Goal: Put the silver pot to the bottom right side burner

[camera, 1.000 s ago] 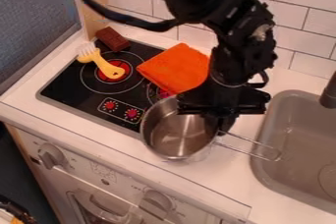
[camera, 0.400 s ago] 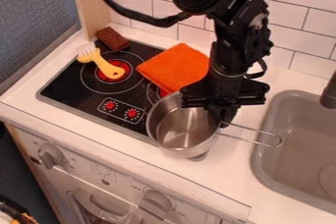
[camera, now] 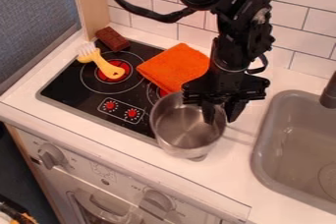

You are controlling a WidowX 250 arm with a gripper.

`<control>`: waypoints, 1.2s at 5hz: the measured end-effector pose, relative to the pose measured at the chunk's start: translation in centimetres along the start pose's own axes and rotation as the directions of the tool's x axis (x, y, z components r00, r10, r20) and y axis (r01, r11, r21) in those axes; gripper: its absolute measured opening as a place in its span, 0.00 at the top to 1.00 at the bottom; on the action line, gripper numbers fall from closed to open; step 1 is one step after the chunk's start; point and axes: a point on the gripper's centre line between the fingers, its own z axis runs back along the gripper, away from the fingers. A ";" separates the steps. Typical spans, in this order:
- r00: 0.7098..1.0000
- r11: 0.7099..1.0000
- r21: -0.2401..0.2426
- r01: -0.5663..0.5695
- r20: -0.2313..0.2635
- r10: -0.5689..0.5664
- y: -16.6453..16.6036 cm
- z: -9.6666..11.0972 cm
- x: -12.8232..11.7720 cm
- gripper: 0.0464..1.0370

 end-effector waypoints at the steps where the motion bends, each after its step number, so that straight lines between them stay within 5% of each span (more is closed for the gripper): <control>1: 1.000 1.000 0.001 0.000 0.002 0.000 0.0 0.0 0.0 0.12; 2: 1.000 1.000 0.006 -0.002 0.002 0.002 0.0 0.0 0.0 0.03; 3: 1.000 1.000 -0.008 0.008 -0.027 -0.008 -0.1 0.2 -0.4 0.03; 5: 0.998 0.985 -0.162 -0.053 -0.024 0.050 1.7 6.5 1.7 0.04; 6: 0.992 0.965 -0.239 -0.112 0.033 0.123 3.4 10.2 3.4 0.04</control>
